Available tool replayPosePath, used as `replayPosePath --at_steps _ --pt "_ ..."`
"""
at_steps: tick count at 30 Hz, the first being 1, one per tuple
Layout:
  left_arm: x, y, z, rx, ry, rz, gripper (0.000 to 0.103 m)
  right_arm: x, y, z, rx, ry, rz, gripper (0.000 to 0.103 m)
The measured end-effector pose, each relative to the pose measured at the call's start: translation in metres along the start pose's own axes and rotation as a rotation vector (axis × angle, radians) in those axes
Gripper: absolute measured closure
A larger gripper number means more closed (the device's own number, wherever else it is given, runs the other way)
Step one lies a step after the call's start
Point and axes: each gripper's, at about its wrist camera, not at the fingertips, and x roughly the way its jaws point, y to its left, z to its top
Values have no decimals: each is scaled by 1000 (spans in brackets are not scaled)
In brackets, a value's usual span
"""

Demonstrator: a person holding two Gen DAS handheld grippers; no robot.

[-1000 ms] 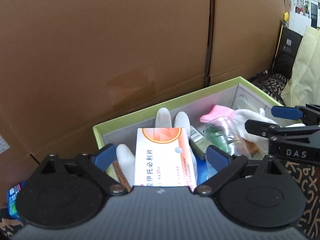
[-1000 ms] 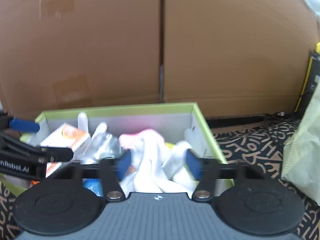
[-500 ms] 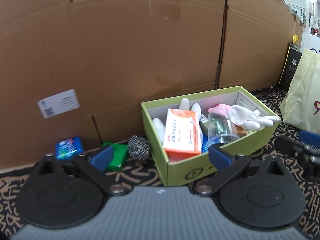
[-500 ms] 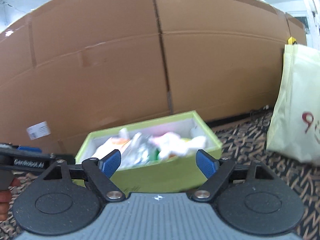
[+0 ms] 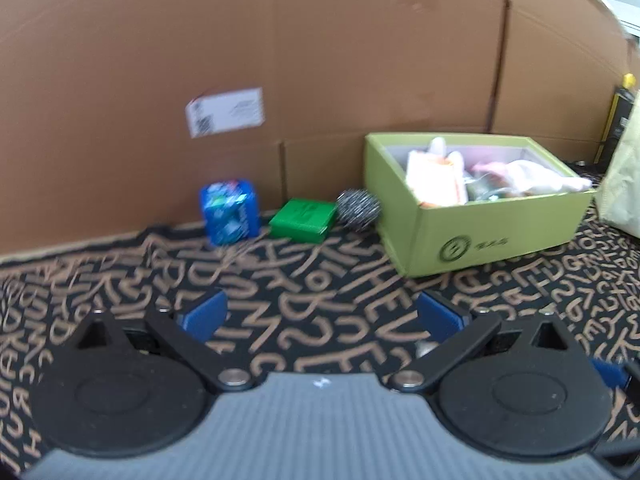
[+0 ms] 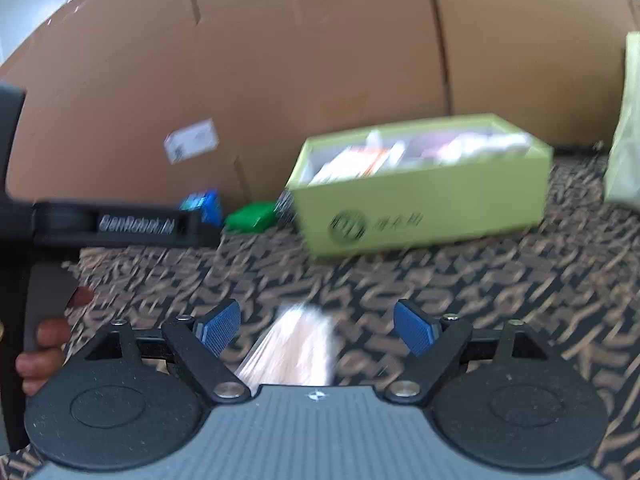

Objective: Organize objects
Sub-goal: 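Withdraw both open tools from the lime-green box, then grasp the clear bag of sticks with the right tool while the left grasps the green box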

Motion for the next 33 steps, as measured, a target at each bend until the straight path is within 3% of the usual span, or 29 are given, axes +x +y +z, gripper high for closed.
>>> replayPosePath --at_steps 3,8,13,14,15,16,18,19,24,29,33 --pt "5 11 -8 -32 24 38 0 11 11 -14 -11 48 -2 16" --pt "17 24 -14 -59 47 92 0 28 18 -27 -18 94 -86 16" --pt "26 31 -15 -71 65 107 0 33 22 -32 -54 75 -120 17" --pt "27 31 -15 -72 68 107 0 34 23 -32 -64 73 -121 20" --pt "29 32 -15 -72 72 107 0 35 24 -32 -77 71 -120 32" --pt "32 32 -14 -72 77 108 0 35 25 -31 -87 68 -108 53" --pt "38 33 -12 -67 83 102 0 35 25 -29 -100 65 -49 69" --pt "41 34 -10 -64 81 95 0 36 26 -27 -123 66 -33 73" --pt "60 43 6 -80 62 43 0 42 23 -17 -181 51 -28 82" --pt "92 42 29 -47 55 -44 0 50 13 -11 -144 49 -27 82" --pt "128 27 43 13 65 -26 3 52 10 -10 -124 51 -8 82"
